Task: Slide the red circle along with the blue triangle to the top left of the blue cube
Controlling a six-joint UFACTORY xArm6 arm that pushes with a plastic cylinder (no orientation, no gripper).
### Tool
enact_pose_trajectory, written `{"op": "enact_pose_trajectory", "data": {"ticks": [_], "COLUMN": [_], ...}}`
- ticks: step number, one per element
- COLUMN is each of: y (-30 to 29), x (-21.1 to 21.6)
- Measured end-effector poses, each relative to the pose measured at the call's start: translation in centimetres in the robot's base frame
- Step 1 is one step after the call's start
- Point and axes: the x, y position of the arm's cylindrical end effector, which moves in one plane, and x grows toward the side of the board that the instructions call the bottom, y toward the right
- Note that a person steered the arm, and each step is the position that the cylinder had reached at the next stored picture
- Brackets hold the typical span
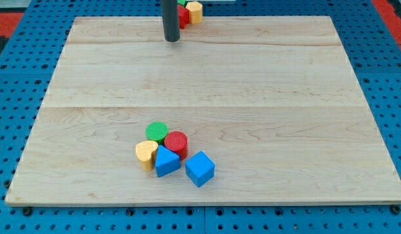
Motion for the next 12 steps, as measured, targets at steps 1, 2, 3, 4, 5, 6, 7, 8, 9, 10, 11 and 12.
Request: {"op": "enact_pose_trajectory", "data": {"ticks": [1,2,3,4,5,6,7,8,9,10,11,12], "y": [0.0,0.2,0.1,3.0,6.4,14.3,17.6,16.5,13.1,10.7,11.6,5.5], "x": [0.0,0.0,0.0,3.1,11.3,18.4,28.4,35.6,34.7,30.6,34.9,35.1]}}
